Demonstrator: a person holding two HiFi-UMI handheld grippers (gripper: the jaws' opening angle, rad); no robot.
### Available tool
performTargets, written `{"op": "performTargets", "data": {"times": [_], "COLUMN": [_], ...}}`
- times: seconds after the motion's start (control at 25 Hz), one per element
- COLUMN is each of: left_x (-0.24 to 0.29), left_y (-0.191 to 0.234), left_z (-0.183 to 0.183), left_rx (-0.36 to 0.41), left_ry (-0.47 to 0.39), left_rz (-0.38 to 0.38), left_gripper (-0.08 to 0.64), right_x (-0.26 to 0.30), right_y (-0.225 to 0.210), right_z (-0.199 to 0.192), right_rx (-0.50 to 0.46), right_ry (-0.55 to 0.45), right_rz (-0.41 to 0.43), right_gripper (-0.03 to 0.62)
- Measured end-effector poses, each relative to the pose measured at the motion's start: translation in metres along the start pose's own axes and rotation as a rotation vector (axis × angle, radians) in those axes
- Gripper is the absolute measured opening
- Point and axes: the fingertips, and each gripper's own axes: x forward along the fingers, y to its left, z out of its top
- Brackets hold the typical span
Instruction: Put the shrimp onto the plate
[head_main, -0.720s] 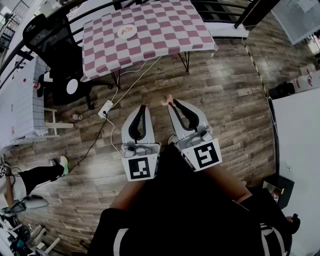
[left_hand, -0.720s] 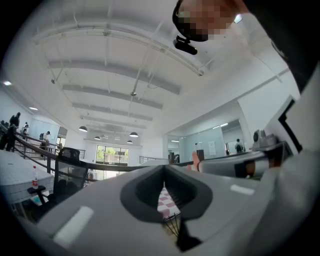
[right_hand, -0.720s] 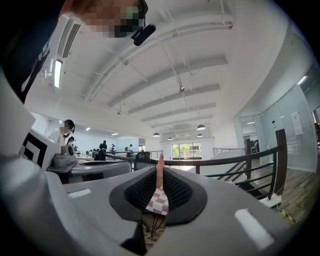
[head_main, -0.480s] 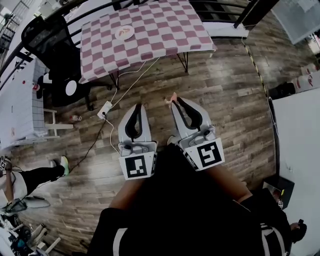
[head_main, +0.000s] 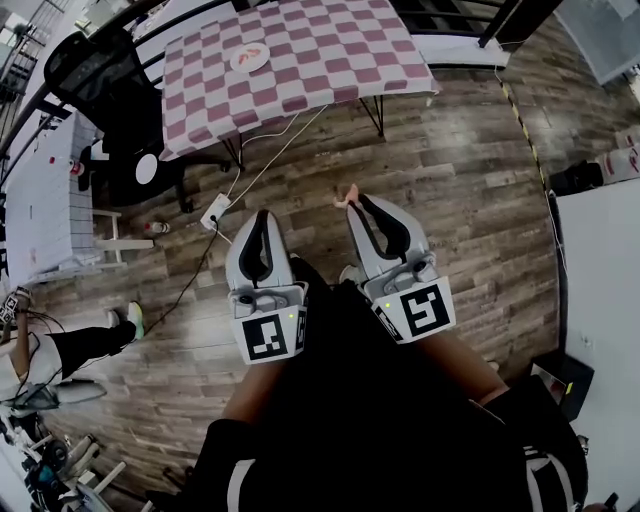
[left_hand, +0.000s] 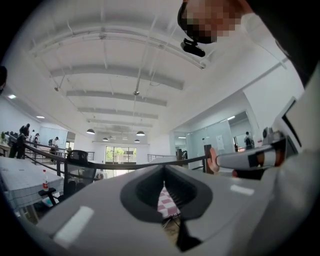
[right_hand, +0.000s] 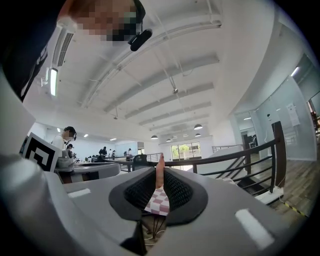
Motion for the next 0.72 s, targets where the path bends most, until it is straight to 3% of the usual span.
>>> {"op": "performTargets", "data": {"times": [0.36, 0.72], "left_x": [0.013, 0.075], "left_y": [0.017, 0.031], "left_z": [-0.014, -0.015], "left_rx": [-0.013, -0.037], "left_ry": [0.009, -0.007], "left_rz": [0.017, -0.026], "left_gripper": [0.009, 0.009], "right_x": [0.017, 0.059], "right_y": [-0.003, -0.032], "right_z": [-0.017, -0.008], "right_rx": [0.021, -0.004], "right_ry": [0.027, 0.031], "right_rz": [0.001, -0.039], "right_gripper": [0.049, 0.049]}}
